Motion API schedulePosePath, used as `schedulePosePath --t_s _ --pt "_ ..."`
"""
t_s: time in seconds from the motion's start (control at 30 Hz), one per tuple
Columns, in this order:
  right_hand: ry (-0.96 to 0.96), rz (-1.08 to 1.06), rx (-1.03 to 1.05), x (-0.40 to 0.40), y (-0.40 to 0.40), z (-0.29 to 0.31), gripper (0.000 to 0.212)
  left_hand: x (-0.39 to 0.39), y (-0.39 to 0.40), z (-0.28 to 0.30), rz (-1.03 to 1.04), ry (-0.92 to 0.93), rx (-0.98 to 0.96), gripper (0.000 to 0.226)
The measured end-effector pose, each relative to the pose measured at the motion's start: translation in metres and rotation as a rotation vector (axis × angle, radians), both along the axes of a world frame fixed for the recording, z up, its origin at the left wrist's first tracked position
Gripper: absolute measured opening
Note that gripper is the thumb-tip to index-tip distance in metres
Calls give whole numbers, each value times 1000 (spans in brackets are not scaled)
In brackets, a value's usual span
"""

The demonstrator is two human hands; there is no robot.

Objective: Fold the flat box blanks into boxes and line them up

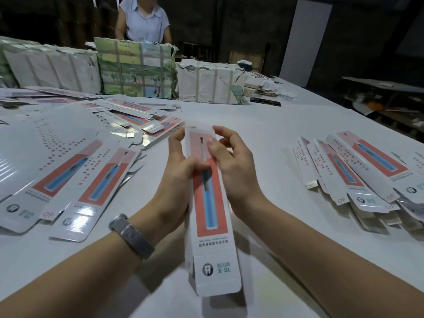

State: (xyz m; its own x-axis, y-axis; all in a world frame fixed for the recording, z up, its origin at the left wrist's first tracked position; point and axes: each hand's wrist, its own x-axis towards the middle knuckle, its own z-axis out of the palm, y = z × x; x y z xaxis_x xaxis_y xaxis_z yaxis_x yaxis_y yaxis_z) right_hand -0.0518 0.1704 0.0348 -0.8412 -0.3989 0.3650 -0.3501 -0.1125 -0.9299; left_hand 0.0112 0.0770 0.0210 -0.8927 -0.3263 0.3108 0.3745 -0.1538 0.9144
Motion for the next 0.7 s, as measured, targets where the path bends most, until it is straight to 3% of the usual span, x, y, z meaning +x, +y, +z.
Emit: schedulePosePath --t_s 0.3,0.57,0.7 --pt "-88 119 -89 -1 1 1 30 0 -3 2 -41 28 -105 46" --pt "-92 127 -120 -6 5 2 13 1 -4 2 -110 -23 -45 50" --pt "-153 118 -245 -13 6 6 40 -1 -3 1 -120 -48 12 66"
